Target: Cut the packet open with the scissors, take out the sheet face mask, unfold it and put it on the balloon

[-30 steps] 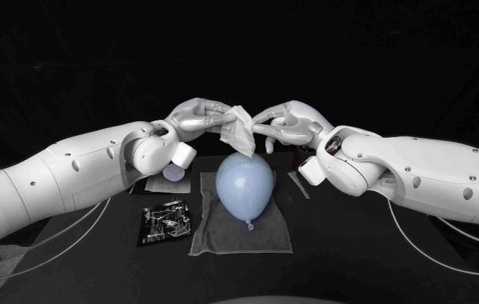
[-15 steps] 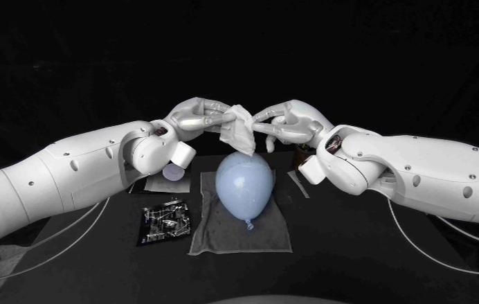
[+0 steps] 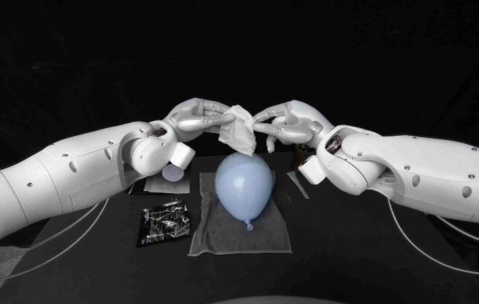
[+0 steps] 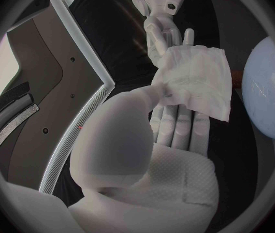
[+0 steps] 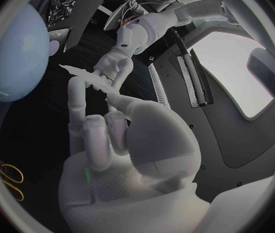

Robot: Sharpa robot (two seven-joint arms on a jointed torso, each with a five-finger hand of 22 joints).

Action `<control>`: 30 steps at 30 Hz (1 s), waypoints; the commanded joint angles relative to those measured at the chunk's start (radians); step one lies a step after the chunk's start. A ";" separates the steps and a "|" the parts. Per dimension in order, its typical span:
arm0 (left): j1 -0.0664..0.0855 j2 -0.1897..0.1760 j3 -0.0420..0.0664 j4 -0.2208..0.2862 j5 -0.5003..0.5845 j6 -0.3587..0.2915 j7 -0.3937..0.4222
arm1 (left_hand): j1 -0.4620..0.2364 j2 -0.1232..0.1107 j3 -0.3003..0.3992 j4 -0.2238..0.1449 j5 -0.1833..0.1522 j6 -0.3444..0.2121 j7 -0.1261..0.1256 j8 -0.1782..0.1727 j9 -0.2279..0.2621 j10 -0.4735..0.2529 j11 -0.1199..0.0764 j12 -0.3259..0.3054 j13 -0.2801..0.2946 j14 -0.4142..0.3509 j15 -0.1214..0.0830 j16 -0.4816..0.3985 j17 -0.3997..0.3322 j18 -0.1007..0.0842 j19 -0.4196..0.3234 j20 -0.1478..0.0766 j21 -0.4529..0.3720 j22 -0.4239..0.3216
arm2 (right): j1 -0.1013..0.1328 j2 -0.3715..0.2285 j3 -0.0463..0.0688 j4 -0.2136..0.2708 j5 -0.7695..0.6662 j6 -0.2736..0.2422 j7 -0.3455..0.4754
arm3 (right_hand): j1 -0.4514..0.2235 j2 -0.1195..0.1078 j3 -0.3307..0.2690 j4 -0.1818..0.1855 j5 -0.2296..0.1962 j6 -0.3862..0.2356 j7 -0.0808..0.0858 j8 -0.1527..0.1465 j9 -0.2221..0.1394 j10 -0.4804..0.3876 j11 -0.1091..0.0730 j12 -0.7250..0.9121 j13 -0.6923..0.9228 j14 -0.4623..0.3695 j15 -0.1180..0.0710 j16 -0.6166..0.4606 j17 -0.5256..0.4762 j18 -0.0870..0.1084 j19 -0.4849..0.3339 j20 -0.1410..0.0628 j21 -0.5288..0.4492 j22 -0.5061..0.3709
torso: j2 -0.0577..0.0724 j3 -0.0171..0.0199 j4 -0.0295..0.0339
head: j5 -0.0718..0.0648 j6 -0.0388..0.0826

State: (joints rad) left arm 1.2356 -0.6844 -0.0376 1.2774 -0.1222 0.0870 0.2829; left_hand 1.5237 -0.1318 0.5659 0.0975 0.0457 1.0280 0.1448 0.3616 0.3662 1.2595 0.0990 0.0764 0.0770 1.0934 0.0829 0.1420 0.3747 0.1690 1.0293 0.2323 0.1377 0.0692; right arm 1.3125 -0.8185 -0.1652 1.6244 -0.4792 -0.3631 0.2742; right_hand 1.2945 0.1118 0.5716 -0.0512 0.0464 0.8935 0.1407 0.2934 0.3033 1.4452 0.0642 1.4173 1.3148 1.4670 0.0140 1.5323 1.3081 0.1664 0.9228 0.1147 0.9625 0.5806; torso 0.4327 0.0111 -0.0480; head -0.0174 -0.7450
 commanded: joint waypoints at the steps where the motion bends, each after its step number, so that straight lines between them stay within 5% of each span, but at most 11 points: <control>1: 0.002 0.000 0.001 0.003 0.002 0.014 0.009 | -0.002 0.008 0.001 -0.005 0.003 0.002 0.005 0.002 0.002 0.008 0.002 -0.004 0.001 0.004 0.002 -0.004 0.001 0.015 0.002 0.006 -0.005 0.000 | 0.000 -0.001 0.001 0.000 0.000 -0.015 -0.004 | 0.012 0.027 0.017 -0.009 0.003 0.014 0.016 0.011 0.006 0.002 0.011 -0.005 0.069 0.024 0.001 0.006 0.142 0.014 -0.007 0.004 0.009 0.006 | 0.000 0.0000 -0.0001 | 0.000 0.000; 18: 0.002 -0.002 0.001 0.007 0.004 0.016 0.009 | -0.003 0.009 0.001 -0.006 0.003 0.002 0.005 0.002 0.003 0.007 0.002 -0.005 0.002 0.004 0.002 -0.005 0.002 0.015 0.002 0.006 -0.005 0.000 | 0.000 -0.003 0.000 -0.013 -0.005 -0.040 -0.021 | -0.011 0.010 0.052 -0.025 0.007 0.016 0.024 0.018 0.008 -0.002 0.018 -0.016 0.056 0.016 0.007 0.001 0.126 0.016 -0.008 0.012 0.025 0.019 | 0.000 0.0008 -0.0004 | 0.001 0.001; 25: 0.002 -0.003 0.001 0.007 0.005 0.017 0.009 | -0.003 0.009 0.001 -0.006 0.003 0.002 0.005 0.002 0.003 0.007 0.002 -0.005 0.002 0.004 0.002 -0.005 0.002 0.015 0.002 0.006 -0.005 0.000 | 0.000 -0.003 0.000 -0.023 0.007 -0.017 -0.024 | -0.098 -0.081 -0.030 0.028 0.004 -0.080 0.063 -0.046 -0.017 -0.053 0.053 -0.077 -0.008 -0.032 0.038 -0.026 0.054 0.014 -0.031 0.040 -0.003 0.006 | 0.000 0.0005 -0.0003 | -0.001 0.002; 30: 0.002 -0.003 0.001 0.007 0.005 0.017 0.009 | -0.003 0.009 0.001 -0.006 0.003 0.002 0.005 0.002 0.003 0.007 0.002 -0.005 0.002 0.004 0.002 -0.005 0.002 0.015 0.002 0.006 -0.005 0.000 | 0.000 -0.002 0.000 -0.035 0.005 -0.006 -0.030 | -0.107 -0.123 -0.076 0.040 0.004 -0.100 0.068 -0.063 -0.024 -0.069 0.058 -0.091 -0.025 -0.044 0.044 -0.031 0.039 0.016 -0.033 0.048 -0.020 -0.004 | 0.000 0.0007 -0.0001 | -0.001 0.002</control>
State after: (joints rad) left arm 1.2356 -0.6881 -0.0377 1.2816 -0.1219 0.0885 0.2832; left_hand 1.5235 -0.1320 0.5657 0.0976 0.0457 1.0274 0.1474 0.3604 0.3674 1.2595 0.0990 0.0764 0.0769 1.0933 0.0830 0.1419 0.3755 0.1683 1.0293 0.2323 0.1377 0.0692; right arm 1.3123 -0.8213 -0.1659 1.5920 -0.4746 -0.3937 0.2482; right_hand 1.1876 0.0015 0.5011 -0.0120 0.0565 0.7989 0.2043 0.2337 0.2798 1.3807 0.1215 1.3308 1.2914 1.4303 0.0604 1.5046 1.3082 0.1768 0.8891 0.1563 0.9460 0.5779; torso 0.4330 0.0116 -0.0483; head -0.0182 -0.7433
